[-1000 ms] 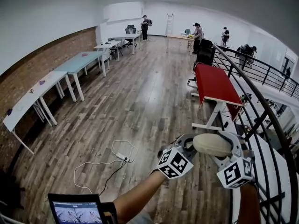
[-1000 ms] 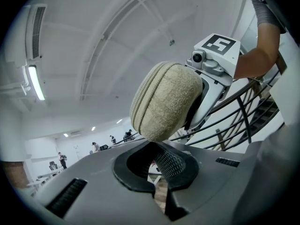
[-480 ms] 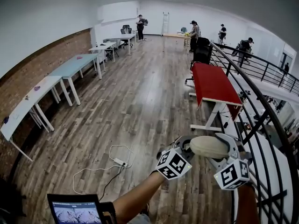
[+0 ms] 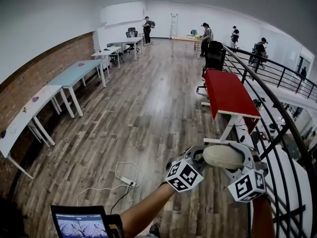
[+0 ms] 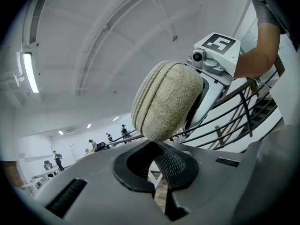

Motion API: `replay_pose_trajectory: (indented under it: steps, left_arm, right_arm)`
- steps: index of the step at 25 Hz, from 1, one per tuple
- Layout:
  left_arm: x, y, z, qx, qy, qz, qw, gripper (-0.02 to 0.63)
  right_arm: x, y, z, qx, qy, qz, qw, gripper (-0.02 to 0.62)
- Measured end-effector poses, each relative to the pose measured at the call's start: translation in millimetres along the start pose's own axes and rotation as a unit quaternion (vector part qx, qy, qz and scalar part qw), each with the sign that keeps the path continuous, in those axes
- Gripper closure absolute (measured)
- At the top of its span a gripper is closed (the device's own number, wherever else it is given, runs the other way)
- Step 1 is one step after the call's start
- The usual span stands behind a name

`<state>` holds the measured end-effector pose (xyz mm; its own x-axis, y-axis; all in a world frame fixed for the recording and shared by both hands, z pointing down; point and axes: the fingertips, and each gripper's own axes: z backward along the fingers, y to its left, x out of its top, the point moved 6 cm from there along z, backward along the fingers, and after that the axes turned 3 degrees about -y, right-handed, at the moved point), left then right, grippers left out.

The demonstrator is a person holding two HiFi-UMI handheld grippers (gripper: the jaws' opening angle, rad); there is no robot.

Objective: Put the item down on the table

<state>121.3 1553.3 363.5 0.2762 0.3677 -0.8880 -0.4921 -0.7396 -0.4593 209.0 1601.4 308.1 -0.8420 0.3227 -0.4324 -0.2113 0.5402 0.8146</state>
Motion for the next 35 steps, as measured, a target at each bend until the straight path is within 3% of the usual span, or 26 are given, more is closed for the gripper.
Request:
replay_pose_trajectory:
  steps: [6, 10, 15, 18, 30, 35]
  left_arm:
    - [-31.2, 56.8, -17.7, 0.004, -0.001, -0.002, 1.0, 0.604]
    - [-41.0, 70.3, -10.3, 0.01, 0.002, -0.002, 0.9999, 0.604]
    - [-64.9, 98.5, -68.3, 0.029, 0.014, -0.004, 0.9995, 0.604]
    - [-76.1, 104.7, -60.0, 0.041, 0.026, -0.003, 0.9988, 0.604]
    - [-78.4, 153.8, -58.7, 0.099, 0.055, 0.002, 0.9935, 0.604]
    - [-75.2, 156.7, -114.0, 0.115, 0.064, 0.005, 0.9912, 0.604]
  right_arm:
    - [-0.4, -28.0, -59.5, -0.004, -0.007, 0.003, 1.0, 0.291]
    - [7.8, -26.2, -78.4, 0.007, -0.012, 0.011, 1.0, 0.291]
    - [-40.7, -62.9, -118.5, 0.014, -0.034, 0.018, 0.999, 0.291]
    - [-38.9, -57.6, -132.5, 0.025, -0.045, 0.021, 0.998, 0.291]
    - [-31.6, -95.3, -174.2, 0.053, -0.095, 0.046, 0.993, 0.291]
    - [-81.9, -126.7, -179.1, 0.067, -0.109, 0.049, 0.99, 0.291]
